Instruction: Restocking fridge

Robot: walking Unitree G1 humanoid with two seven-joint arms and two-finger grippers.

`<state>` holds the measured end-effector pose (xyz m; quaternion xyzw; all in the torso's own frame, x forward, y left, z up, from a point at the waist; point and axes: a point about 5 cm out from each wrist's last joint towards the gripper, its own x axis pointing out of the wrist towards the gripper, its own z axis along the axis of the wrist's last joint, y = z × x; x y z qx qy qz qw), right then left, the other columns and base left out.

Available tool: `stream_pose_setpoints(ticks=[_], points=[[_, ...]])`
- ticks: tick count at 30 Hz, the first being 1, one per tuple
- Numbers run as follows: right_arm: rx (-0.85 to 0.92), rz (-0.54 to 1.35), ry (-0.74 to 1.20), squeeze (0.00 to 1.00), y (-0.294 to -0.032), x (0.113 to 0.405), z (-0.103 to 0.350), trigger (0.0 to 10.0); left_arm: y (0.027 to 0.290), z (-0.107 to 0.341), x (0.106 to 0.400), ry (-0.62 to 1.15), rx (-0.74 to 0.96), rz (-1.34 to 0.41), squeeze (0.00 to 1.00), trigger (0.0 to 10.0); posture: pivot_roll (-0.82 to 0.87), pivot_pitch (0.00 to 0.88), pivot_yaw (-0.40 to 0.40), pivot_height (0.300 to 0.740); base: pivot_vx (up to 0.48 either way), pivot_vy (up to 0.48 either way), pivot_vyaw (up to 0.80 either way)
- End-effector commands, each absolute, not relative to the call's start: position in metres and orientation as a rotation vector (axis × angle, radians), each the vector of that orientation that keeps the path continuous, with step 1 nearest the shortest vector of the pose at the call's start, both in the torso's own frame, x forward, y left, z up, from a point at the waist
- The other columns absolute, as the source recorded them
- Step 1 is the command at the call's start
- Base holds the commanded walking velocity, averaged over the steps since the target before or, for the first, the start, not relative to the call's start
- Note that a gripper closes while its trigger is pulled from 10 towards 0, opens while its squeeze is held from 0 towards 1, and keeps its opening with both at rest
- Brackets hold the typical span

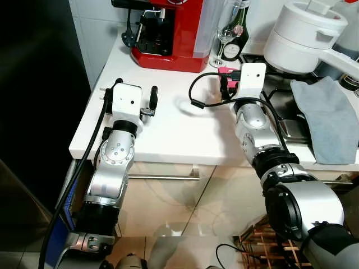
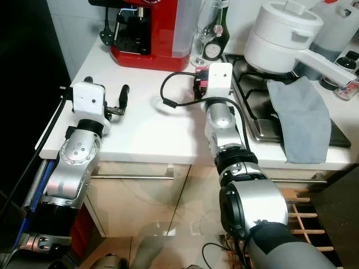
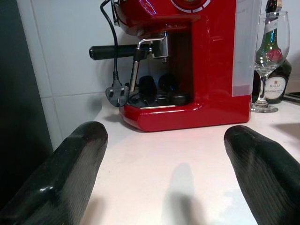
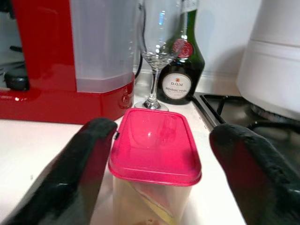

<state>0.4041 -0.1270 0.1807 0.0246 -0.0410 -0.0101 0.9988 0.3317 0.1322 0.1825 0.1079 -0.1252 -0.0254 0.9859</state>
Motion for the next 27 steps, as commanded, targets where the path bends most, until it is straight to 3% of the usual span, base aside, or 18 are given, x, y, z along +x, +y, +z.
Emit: stream_pose_setpoints(ticks=[1, 6, 12, 22, 27], points=[[0.083, -0.039, -0.084, 1.00, -0.132, 0.404, 0.181, 10.0, 0.128, 0.184, 0.333, -0.254, 0.220, -0.075, 0.00, 10.0, 0.10, 0.000, -0.100, 0.740, 0.000, 0.000, 0.00], [0.071, -0.078, -0.287, 1.00, -0.141, 0.399, 0.208, 10.0, 0.124, 0.183, 0.335, -0.251, 0.242, -0.121, 0.00, 10.0, 0.09, 0.000, -0.103, 0.740, 0.000, 0.000, 0.00], [0.006, -0.100, -0.373, 1.00, -0.154, 0.382, 0.202, 10.0, 0.124, 0.185, 0.339, -0.259, 0.252, -0.135, 0.00, 10.0, 0.06, 0.000, -0.077, 0.740, 0.000, 0.000, 0.00], [0.151, -0.122, -0.237, 1.00, -0.156, 0.387, 0.185, 10.0, 0.109, 0.187, 0.339, -0.284, 0.249, -0.196, 0.00, 10.0, 0.06, 0.000, -0.063, 0.740, 0.000, 0.000, 0.00], [0.120, -0.078, -0.226, 1.00, -0.147, 0.393, 0.191, 10.0, 0.111, 0.218, 0.305, -0.492, 0.260, -0.210, 0.00, 10.0, 0.09, 0.000, -0.074, 0.740, 0.000, 0.000, 0.00]])
